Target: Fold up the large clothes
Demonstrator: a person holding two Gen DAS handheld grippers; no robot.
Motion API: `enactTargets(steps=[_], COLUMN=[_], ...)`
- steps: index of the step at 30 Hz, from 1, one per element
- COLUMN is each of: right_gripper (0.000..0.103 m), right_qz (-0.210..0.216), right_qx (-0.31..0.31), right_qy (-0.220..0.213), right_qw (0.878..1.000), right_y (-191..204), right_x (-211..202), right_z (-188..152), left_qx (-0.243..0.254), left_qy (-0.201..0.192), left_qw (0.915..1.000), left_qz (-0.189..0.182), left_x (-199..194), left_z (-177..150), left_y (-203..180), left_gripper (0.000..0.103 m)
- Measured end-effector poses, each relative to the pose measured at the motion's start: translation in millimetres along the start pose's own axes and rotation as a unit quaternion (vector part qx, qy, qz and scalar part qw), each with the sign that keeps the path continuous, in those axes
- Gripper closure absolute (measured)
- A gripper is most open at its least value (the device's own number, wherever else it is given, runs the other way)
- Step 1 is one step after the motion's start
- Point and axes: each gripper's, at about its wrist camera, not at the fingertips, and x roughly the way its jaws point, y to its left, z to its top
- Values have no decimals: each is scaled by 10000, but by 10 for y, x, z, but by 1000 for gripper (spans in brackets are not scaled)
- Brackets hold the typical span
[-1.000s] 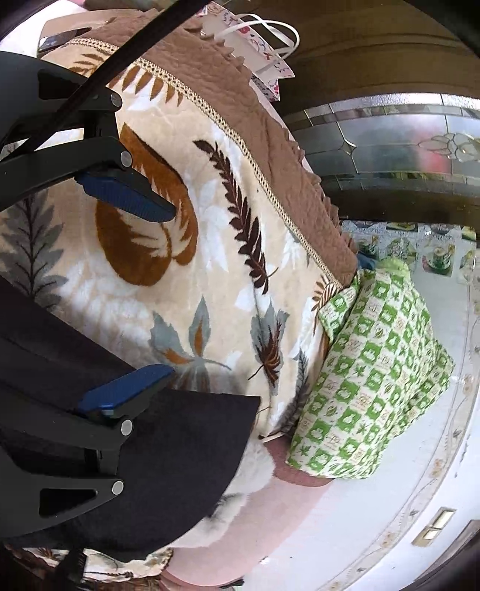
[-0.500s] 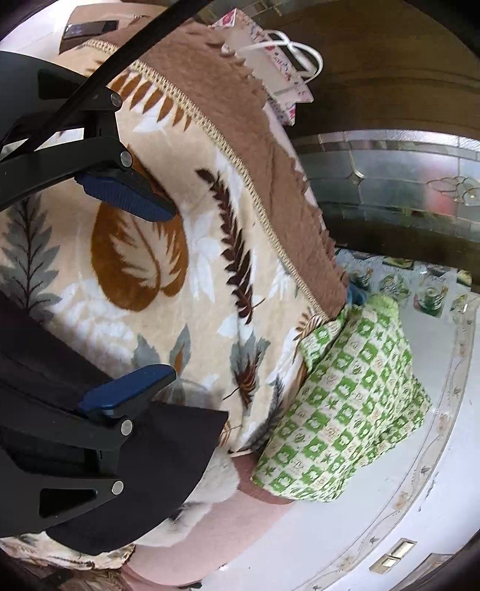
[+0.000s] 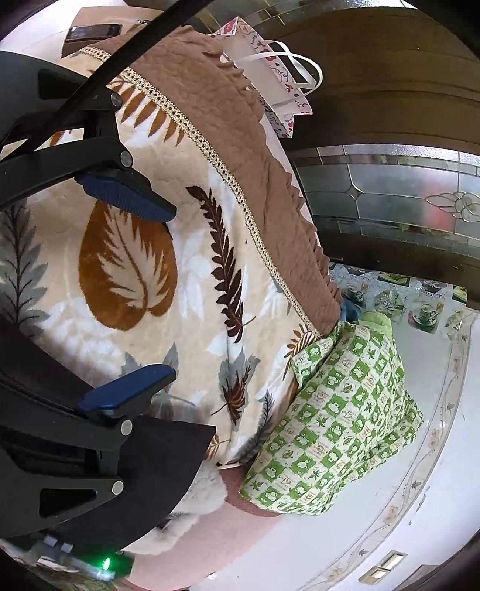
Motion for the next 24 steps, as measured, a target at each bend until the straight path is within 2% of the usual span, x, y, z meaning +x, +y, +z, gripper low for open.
enactTargets(steps=[3,6,11,13,14,16,17,19,21,24], right_gripper=[83,85,84,82,77,69,69,69,68,59], right_qz=[-36,-73,558,568,511,421,398,451,524,295], right_qx=[91,205,-319,-348,-321,-161,-61,-2,-162,-450], right_qy=[280,278,-54,45,133,457,485,338,106,-110], right_qw=[9996,9994,9979,9978,9981,9979,9980,9984,9984,9985], right_y=[-103,-63,329,406,412,388,346,314,284,118], right_x=[149,-8,-335,-244,-157,87,121,9,-244,-510], right_z=[110,149,-44,-71,-78,-87,-108,-126,-205,-339], left_qx=[-50,-58,-101,-25,21,161,273,470,518,530], left_qy=[-21,-51,-139,-295,-346,-328,-240,-64,-50,-116], left_qw=[10000,10000,9998,9996,9994,9993,9993,9987,9985,9982], left_qz=[-5,-7,94,40,8,-28,-67,-181,-142,-262], left_x=[-15,-27,-41,-69,-78,-74,-54,-8,1,-14], left_z=[17,36,41,20,13,-5,-14,-37,-70,-100], left_y=[34,56,71,53,45,10,-15,-65,-94,-144], left_gripper=[25,25,25,25,25,25,25,25,25,25])
